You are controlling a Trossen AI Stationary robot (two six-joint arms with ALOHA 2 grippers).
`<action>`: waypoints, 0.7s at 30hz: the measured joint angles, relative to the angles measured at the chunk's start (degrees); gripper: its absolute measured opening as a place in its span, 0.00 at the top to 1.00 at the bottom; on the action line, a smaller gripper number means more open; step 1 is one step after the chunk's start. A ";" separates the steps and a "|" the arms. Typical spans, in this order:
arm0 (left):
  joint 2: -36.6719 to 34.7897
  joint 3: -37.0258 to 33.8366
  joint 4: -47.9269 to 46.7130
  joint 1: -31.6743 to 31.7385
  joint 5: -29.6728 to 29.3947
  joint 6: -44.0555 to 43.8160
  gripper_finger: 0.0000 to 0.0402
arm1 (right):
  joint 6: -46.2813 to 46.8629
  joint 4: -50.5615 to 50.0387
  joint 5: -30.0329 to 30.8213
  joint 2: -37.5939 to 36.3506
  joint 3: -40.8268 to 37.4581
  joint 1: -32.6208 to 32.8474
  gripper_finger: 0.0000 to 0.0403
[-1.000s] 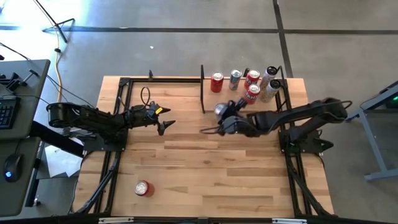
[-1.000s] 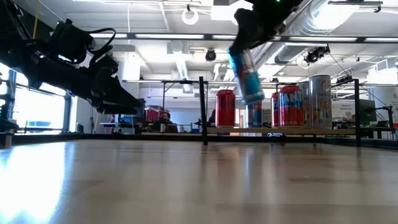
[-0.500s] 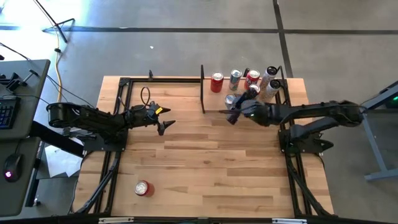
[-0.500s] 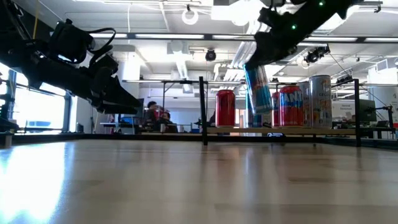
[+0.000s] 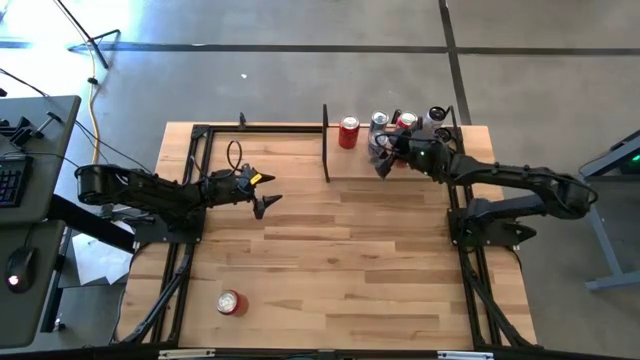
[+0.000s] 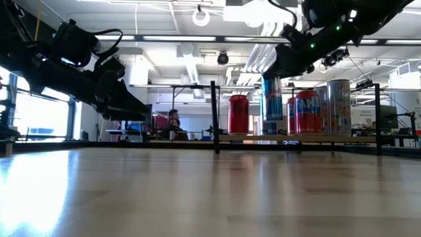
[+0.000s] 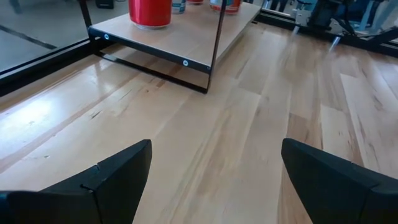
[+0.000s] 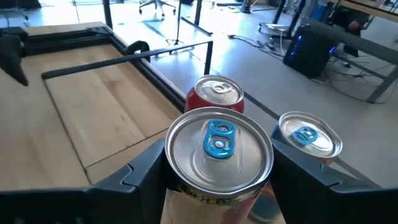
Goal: Place canned beverage on shelf
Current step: Put the blue soda can on the shelf aligned with the other blue soda can
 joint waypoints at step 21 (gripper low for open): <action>0.00 0.02 0.01 -0.31 0.02 -0.50 0.13 | -2.82 6.64 -16.65 0.06 -5.27 -10.93 0.45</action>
